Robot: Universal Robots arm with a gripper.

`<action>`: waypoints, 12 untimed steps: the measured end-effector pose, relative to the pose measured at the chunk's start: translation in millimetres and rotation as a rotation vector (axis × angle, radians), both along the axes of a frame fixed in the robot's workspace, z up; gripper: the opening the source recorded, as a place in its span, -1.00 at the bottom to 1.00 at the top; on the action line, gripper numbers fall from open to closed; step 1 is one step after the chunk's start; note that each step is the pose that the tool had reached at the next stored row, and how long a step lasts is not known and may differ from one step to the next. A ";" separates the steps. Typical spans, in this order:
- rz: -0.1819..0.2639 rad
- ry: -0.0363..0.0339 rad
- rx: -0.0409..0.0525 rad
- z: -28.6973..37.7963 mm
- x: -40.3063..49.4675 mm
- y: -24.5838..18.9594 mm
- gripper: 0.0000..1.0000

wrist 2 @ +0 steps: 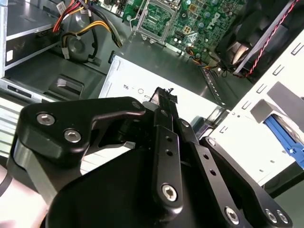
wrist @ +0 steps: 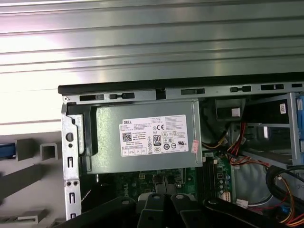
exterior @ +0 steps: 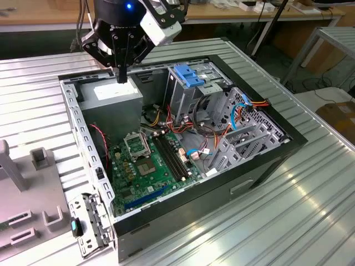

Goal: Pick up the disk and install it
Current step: 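Reach for the disk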

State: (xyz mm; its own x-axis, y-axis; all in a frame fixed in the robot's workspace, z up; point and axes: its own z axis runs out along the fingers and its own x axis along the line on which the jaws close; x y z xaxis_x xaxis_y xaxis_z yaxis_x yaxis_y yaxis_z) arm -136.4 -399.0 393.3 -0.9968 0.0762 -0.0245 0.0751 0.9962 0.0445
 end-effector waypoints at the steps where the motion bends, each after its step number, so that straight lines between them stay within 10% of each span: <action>1: 0.000 0.0000 0.0000 0.0 -1.6 0.0 -0.79; 12: 0.000 0.0000 0.0000 0.0 -10.3 0.0 -0.79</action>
